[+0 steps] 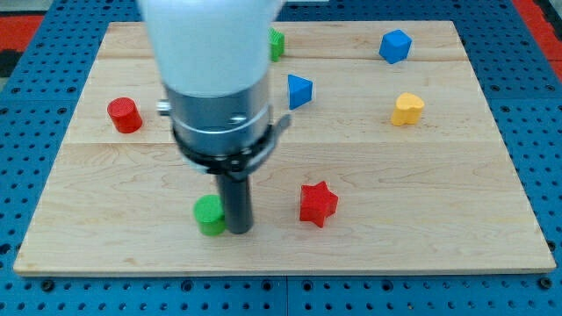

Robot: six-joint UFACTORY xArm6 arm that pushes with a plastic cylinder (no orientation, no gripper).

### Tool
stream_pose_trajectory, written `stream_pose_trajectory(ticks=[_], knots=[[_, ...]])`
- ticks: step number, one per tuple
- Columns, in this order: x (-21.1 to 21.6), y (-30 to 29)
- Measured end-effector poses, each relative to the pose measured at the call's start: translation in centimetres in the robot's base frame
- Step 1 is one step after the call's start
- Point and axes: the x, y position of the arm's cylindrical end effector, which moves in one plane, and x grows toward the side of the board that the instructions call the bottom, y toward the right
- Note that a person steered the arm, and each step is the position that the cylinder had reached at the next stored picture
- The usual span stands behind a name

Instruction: Slide red star towards the right

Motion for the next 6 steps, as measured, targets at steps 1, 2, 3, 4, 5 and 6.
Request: stream_pose_trajectory(ticks=[1,2,3,4,5,6], knots=[[0.0,-6.0],[-0.2,-10.2],[-0.5,-10.5],[-0.6,-8.4],[-0.6,-2.3],[-0.6,4.6]])
